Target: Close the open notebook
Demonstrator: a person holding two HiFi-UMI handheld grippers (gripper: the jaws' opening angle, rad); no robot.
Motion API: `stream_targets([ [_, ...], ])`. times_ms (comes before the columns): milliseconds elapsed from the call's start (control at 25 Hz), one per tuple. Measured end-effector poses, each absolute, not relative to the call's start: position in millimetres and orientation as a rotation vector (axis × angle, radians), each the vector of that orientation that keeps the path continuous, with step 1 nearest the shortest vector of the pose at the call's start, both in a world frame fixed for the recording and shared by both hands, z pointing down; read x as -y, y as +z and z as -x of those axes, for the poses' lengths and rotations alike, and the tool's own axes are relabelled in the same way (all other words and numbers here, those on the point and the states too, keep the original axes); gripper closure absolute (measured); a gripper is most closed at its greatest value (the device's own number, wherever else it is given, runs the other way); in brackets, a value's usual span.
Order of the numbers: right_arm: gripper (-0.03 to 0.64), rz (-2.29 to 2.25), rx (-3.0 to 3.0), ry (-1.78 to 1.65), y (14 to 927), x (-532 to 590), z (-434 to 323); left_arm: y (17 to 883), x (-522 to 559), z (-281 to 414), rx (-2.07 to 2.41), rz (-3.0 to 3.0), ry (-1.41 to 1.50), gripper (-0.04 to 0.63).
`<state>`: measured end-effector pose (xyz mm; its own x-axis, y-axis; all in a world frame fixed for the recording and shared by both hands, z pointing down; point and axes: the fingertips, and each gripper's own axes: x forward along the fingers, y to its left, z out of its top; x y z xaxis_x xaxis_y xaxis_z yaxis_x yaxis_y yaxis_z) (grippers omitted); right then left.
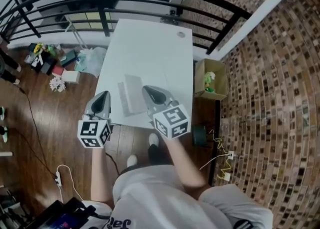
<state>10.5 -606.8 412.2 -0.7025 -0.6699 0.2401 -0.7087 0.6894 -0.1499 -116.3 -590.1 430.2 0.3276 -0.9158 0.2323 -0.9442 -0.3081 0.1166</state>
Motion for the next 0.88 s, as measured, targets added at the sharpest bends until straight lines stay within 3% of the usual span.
stream_targets([
  [280, 0.629, -1.006, 2.697, 0.430, 457, 641, -17, 509, 590, 191, 1.693, -2.133, 0.307, 0.580],
  [320, 0.629, -0.989, 2.683, 0.448, 466, 643, -18, 523, 589, 195, 1.659, -2.097, 0.305, 0.556],
  [400, 0.629, -0.963, 2.656, 0.478, 484, 647, -20, 555, 585, 194, 1.573, -2.027, 0.314, 0.413],
  [480, 0.629, -0.945, 2.635, 0.503, 498, 651, -21, 586, 580, 185, 1.490, -1.978, 0.324, 0.366],
  [880, 0.629, -0.886, 2.532, 0.629, 556, 640, -25, 694, 552, 113, 1.271, -1.877, 0.425, 0.362],
])
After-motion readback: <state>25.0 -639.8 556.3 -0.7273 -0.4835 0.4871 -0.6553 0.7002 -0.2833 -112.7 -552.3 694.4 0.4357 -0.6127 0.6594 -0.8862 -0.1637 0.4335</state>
